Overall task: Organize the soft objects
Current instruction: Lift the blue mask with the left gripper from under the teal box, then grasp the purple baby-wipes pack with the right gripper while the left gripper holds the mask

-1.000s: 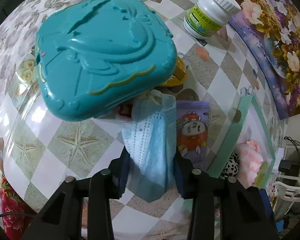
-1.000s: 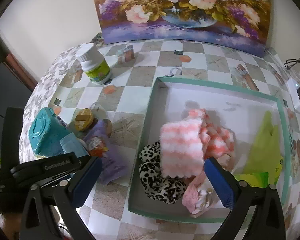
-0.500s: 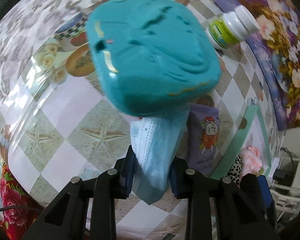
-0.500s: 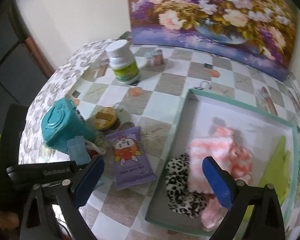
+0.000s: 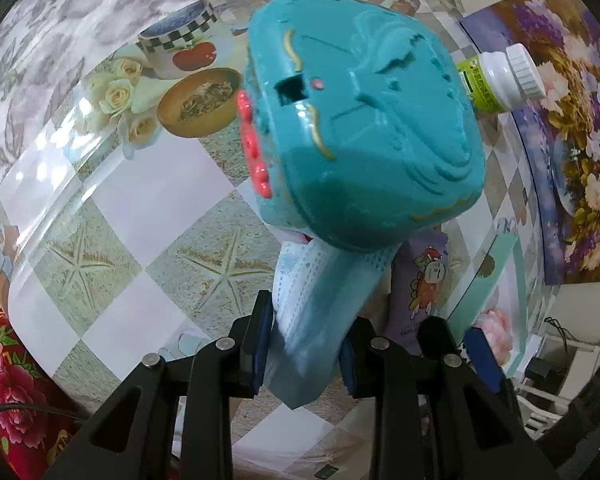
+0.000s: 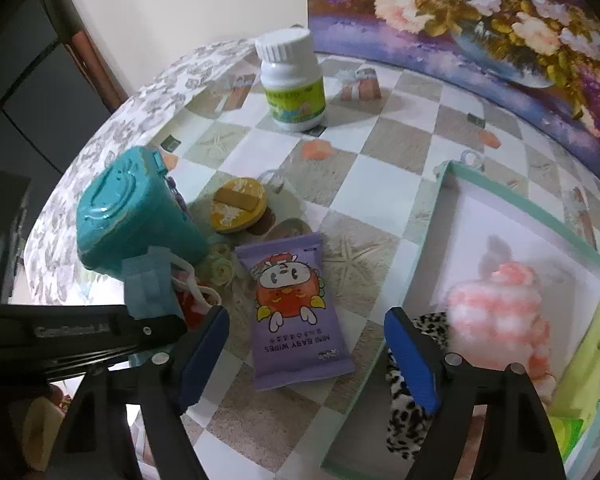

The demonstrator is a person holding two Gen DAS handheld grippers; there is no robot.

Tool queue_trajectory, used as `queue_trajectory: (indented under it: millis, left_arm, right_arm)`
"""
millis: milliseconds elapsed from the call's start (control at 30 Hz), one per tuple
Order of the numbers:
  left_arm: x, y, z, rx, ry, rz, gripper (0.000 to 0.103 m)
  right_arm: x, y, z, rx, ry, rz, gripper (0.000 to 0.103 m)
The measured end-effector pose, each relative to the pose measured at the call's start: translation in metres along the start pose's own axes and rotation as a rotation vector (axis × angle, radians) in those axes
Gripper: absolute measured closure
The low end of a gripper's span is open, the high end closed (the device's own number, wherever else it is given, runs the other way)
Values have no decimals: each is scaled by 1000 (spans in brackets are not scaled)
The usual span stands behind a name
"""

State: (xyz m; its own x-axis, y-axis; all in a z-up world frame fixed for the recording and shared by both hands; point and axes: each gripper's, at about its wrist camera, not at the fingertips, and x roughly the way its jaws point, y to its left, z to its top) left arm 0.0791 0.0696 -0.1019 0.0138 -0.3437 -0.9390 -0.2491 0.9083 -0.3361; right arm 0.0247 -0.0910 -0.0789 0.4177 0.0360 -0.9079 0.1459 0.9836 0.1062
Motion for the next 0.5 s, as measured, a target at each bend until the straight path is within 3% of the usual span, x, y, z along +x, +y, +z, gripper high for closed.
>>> queue_trajectory:
  millis: [500]
  left_arm:
    - [6,19,3,-42,14,-15,72]
  right_arm:
    - [26,15,0,-66,51,-33,25]
